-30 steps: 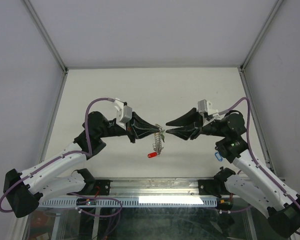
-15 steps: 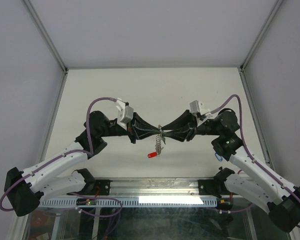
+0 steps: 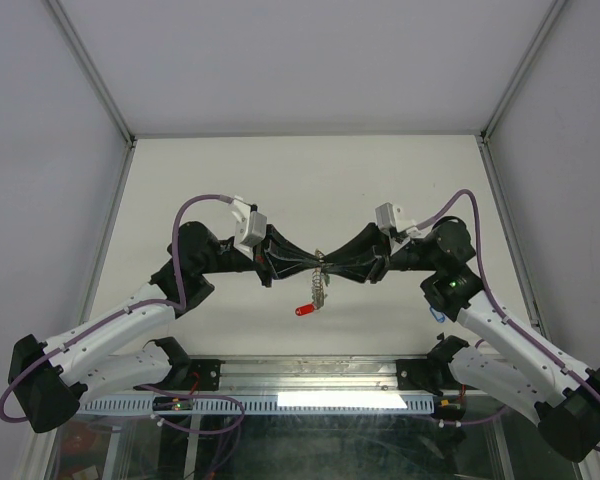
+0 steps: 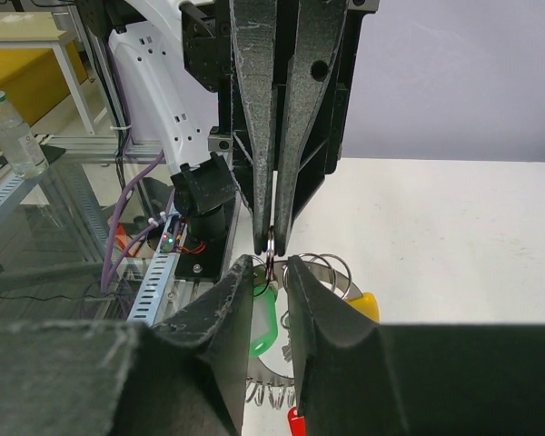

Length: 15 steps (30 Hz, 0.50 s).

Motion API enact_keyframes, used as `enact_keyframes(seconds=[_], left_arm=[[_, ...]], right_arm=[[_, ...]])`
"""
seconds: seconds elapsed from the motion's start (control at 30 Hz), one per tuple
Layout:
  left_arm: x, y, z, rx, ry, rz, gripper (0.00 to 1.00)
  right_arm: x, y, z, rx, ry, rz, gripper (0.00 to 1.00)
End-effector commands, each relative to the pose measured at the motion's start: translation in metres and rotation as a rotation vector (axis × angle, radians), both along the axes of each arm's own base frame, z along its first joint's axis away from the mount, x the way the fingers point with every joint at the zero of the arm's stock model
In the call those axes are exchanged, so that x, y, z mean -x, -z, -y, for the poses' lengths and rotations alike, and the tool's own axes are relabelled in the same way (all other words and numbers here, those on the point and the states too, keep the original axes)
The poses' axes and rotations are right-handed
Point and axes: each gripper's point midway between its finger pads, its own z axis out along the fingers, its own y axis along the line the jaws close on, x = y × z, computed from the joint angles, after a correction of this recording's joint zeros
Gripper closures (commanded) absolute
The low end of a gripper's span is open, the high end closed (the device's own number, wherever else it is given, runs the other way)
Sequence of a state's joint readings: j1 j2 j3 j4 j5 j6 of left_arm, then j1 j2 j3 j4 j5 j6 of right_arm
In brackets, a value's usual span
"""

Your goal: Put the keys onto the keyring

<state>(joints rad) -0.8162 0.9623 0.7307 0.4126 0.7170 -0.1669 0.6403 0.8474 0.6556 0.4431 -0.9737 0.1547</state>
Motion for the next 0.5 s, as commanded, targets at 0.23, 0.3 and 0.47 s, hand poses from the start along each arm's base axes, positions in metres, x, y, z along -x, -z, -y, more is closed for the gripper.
enact_keyframes(seconds=[0.23,0.3,0.47], left_arm=[[0.0072,-0.0425,-0.0084,0.1,0.006,0.098,1.0],[0.0068,-0.0428,-0.0086,0.1,0.004,0.099,1.0],[0.0064,-0.0434,-0.0079,0.101,0.004,0.098,1.0]], right_arm=[[0.0015,0.0,0.001,-0.008,0.008,0.027,0.84],[0.0016,0.0008,0.0012,-0.006,0.009,0.027,0.86],[0.0018,0.0005,0.0021,-0.007,0.014,0.034,0.94]])
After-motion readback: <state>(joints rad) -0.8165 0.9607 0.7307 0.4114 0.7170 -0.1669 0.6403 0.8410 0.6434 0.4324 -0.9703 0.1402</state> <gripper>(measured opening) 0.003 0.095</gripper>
